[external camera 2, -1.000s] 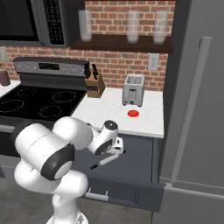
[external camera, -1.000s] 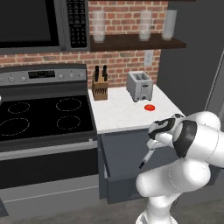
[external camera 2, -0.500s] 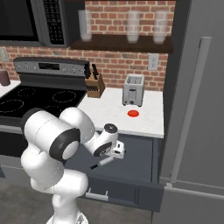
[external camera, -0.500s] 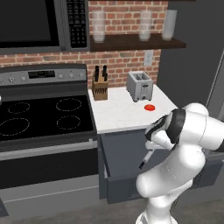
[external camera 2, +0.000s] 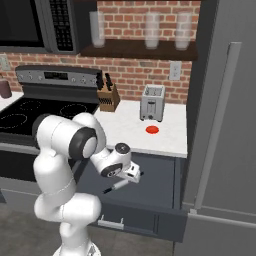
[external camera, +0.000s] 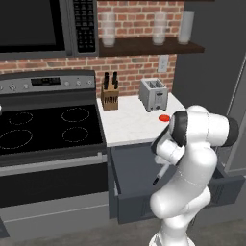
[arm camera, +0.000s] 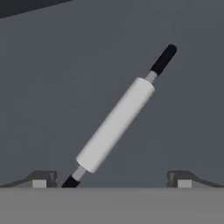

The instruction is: Pick the rolling pin from the drawer and place it on the counter.

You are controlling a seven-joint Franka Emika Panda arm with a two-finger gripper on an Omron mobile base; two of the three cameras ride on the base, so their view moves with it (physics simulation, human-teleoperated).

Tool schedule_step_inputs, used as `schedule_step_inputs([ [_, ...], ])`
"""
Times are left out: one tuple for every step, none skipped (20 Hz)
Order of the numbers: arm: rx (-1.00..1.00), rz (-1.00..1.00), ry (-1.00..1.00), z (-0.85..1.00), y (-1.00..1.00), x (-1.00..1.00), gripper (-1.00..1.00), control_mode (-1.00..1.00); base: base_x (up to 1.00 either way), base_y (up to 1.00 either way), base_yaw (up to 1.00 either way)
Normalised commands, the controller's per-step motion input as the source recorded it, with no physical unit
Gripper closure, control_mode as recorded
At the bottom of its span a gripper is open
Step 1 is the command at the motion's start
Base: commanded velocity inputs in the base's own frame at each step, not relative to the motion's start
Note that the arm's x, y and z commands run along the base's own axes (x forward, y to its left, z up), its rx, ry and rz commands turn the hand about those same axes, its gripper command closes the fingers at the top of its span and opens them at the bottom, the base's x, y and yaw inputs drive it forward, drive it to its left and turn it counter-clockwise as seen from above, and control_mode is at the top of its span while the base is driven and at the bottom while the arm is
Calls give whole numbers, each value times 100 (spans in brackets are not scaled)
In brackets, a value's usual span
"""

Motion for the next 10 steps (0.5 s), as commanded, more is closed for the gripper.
schedule_step_inputs([
  [0,-6,0,-26,0,30,-100,-100,0,0,0],
  [0,-6,0,-29,0,25,-100,-100,0,0,0],
  [0,-5,0,-31,0,21,-100,-100,0,0,0],
  [0,-5,0,-38,0,10,-100,-100,0,0,0],
  [0,-5,0,-49,0,0,-100,-100,0,0,0],
  [0,-4,0,-54,0,0,-100,-100,0,0,0],
  [0,-3,0,-54,0,0,-100,-100,0,0,0],
  [0,-3,0,-54,0,0,-100,-100,0,0,0],
  [0,-3,0,-49,0,0,-100,-100,0,0,0],
  [0,-3,0,-49,0,3,-100,-100,0,0,0],
])
